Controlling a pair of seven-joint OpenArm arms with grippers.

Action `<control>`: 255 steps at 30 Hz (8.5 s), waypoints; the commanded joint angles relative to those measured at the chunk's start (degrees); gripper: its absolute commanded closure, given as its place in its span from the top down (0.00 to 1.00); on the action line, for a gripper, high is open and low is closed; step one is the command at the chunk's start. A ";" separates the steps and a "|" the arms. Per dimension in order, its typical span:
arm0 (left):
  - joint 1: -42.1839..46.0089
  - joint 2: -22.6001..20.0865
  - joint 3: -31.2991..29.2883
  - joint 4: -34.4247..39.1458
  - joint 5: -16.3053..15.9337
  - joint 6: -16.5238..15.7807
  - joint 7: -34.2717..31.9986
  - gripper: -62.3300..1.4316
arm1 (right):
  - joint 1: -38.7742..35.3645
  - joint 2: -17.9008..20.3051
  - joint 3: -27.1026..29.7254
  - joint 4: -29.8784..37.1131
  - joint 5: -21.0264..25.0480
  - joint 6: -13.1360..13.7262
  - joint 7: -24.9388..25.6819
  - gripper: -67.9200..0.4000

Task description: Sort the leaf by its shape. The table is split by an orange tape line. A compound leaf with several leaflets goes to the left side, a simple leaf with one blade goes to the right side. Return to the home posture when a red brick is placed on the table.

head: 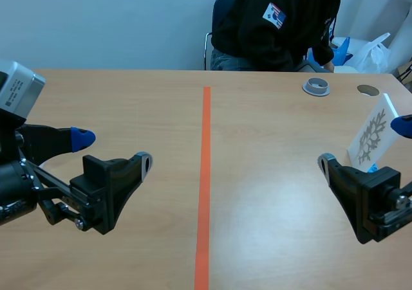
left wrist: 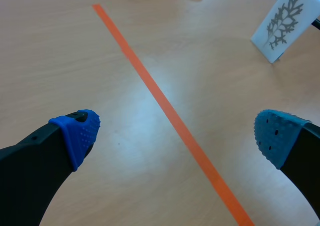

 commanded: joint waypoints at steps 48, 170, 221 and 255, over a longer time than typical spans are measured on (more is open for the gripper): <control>7.28 -3.34 -0.22 -1.73 9.79 -0.52 -13.66 1.00 | 0.68 0.31 0.50 0.15 0.42 0.00 0.87 1.00; -25.05 2.49 24.17 -28.96 20.17 -1.75 -10.95 0.09 | 0.70 0.15 0.48 0.15 0.39 0.00 2.38 1.00; -20.81 2.51 -15.06 -43.67 12.37 9.88 -11.72 0.09 | 3.54 0.17 0.50 0.15 0.39 -0.02 1.95 1.00; -1.31 -2.21 -15.10 -15.23 5.70 0.04 -6.51 1.00 | 3.54 0.17 0.50 0.15 0.37 -0.02 1.92 1.00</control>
